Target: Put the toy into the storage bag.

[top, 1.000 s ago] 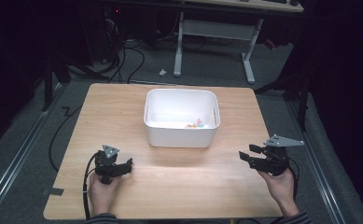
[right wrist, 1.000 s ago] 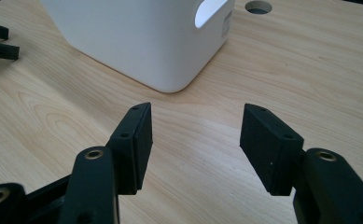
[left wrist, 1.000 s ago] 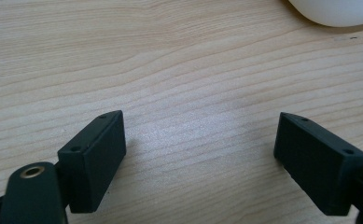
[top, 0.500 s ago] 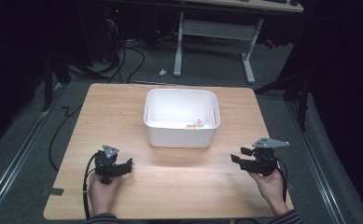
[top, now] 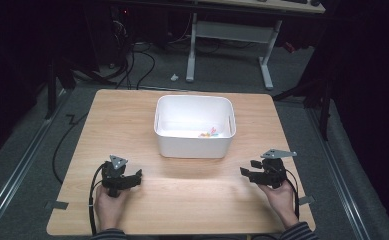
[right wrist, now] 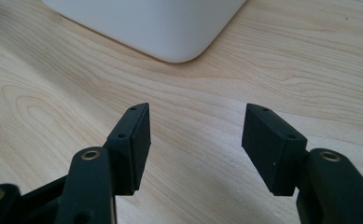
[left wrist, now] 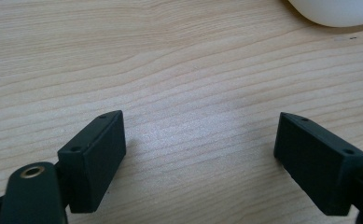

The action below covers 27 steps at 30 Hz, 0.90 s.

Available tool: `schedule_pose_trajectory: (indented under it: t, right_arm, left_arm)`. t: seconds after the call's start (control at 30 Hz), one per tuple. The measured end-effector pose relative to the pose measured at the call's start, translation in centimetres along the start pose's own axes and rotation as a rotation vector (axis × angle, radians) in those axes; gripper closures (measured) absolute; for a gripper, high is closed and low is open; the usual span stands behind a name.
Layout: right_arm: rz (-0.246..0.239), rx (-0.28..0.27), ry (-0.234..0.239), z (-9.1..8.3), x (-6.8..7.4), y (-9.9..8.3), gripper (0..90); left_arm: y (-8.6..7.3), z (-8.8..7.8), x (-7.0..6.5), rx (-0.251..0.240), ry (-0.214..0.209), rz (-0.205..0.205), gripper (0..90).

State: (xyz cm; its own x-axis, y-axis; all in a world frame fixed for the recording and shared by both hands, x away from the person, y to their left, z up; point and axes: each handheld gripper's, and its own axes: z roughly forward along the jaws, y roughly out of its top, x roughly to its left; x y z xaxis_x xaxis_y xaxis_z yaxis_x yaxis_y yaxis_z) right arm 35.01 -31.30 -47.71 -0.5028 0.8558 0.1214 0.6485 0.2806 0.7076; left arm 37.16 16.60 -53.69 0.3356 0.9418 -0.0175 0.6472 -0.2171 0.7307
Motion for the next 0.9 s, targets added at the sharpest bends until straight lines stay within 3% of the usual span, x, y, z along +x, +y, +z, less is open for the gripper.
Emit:
schedule_pose_trajectory:
  t: [0.27, 0.5, 0.9]
  right_arm:
    - [0.019, 0.017, -0.005, 1.5, -0.4, -0.7, 42.1]
    - [0.033, 0.024, -0.053, 2.8, -0.6, -1.5, 41.9]
    - [-0.002, 0.040, -0.121, 3.9, -0.7, -1.8, 41.2]
  left_arm:
    - [0.0, 0.0, 0.0, 0.000, 0.000, 0.000, 17.0]
    - [0.0, 0.0, 0.0, 0.000, 0.000, 0.000, 17.0]
    - [0.0, 0.0, 0.0, 0.000, 0.000, 0.000, 17.0]
